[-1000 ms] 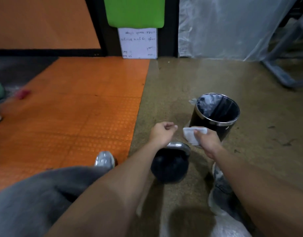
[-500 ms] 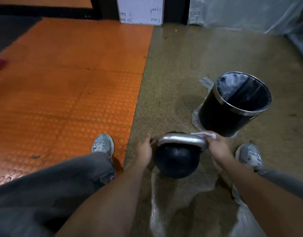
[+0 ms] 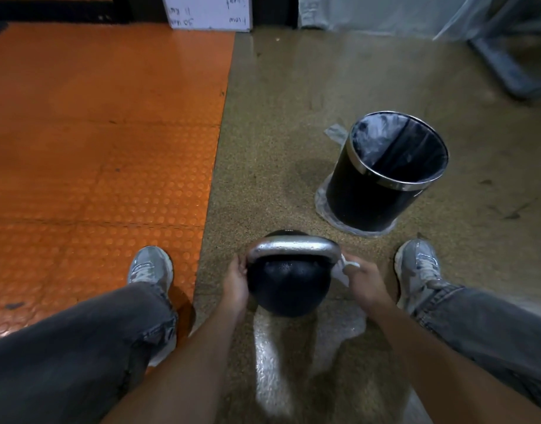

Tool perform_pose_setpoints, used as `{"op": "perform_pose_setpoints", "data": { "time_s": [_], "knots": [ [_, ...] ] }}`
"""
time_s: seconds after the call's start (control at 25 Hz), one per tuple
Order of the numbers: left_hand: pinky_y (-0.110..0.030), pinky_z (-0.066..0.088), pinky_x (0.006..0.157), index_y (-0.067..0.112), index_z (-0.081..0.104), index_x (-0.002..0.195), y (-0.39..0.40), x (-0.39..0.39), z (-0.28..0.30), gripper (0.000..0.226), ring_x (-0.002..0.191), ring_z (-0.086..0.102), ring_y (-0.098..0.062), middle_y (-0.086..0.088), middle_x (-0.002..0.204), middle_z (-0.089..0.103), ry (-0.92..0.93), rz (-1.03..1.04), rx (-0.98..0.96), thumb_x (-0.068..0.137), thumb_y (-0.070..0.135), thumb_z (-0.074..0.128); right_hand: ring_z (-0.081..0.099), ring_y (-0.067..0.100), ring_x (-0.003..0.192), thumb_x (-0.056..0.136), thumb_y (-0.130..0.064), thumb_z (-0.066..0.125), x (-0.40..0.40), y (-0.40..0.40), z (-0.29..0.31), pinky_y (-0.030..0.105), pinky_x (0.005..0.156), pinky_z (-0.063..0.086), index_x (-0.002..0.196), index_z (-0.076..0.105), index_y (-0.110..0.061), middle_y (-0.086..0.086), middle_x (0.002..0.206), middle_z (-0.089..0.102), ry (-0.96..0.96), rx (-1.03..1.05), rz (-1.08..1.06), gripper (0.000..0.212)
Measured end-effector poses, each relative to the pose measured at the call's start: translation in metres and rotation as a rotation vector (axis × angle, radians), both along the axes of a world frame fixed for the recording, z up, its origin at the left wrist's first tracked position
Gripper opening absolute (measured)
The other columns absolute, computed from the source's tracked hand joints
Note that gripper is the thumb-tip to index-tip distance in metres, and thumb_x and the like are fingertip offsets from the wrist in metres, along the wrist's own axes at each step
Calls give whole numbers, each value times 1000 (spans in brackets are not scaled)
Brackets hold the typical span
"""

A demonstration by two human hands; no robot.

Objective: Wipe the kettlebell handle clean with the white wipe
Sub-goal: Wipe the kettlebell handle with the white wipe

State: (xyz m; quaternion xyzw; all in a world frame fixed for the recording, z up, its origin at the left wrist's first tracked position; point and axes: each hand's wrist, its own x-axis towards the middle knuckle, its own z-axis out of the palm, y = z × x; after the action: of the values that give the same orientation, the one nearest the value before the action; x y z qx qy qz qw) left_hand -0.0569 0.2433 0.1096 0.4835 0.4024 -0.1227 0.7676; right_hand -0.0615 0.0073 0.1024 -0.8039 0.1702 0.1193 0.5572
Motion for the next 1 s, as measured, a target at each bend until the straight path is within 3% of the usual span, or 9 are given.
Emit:
{"op": "perform_pose_setpoints", "data": {
  "time_s": [0.12,0.24,0.32,0.44,0.6,0.72,0.8,0.92,1.0],
  "knots": [
    [-35,31,104,15,27,153,0,-3,6,48,138,40,-27,1,138,50,-34,-38,-12,109,31,20,61,17,77,95,5,47,9,5,2,27,63,45,75,73,-23,-7,71,69,40,-16,11,43],
    [-38,29,107,14,29,152,-2,-4,10,49,137,40,-28,0,126,51,-45,-60,-21,109,33,18,69,2,83,95,6,45,8,7,8,14,70,50,95,79,-29,-16,85,76,-13,-8,-7,48],
    [-38,31,106,14,28,153,-2,-5,8,48,137,40,-28,-5,140,50,-57,-59,-6,109,31,18,68,-4,88,98,5,43,-3,7,6,4,69,47,107,75,-32,-20,94,75,-27,13,-10,50],
    [-43,29,110,16,25,154,0,-7,3,48,136,40,-25,-7,145,48,-69,-101,32,109,31,18,64,10,79,98,7,45,4,11,8,13,62,46,92,74,-31,-11,78,70,9,-6,13,48],
    [-46,27,113,19,23,155,2,-3,-2,49,140,38,-28,-8,151,43,-64,-90,24,109,34,18,65,-16,88,99,10,41,-4,13,11,2,70,47,112,73,-30,-23,95,72,-68,36,-22,52],
    [-46,26,114,18,24,154,1,-4,-4,48,140,37,-29,-9,151,43,-68,-84,10,109,34,18,67,4,86,101,6,44,-6,16,9,5,61,46,100,73,-37,-18,86,72,-47,15,3,52],
    [-46,24,115,22,18,156,4,-4,-12,50,141,37,-29,-8,152,41,-64,-103,24,108,36,17,67,13,87,98,9,46,3,14,8,6,62,46,96,74,-32,-14,86,73,-39,-9,-8,50],
    [-45,25,113,22,20,156,6,-2,-18,53,140,38,-27,-6,151,43,-66,-130,23,107,43,14,68,-4,105,100,7,44,-6,16,7,3,78,49,121,73,-26,-16,107,75,-90,51,-42,48],
    [-42,27,111,20,26,154,5,-4,-15,53,137,39,-25,-4,140,49,-69,-133,27,107,42,14,66,-11,98,102,4,43,-14,19,5,1,73,47,123,72,-26,-17,106,74,-73,55,-50,47]
  ]
}}
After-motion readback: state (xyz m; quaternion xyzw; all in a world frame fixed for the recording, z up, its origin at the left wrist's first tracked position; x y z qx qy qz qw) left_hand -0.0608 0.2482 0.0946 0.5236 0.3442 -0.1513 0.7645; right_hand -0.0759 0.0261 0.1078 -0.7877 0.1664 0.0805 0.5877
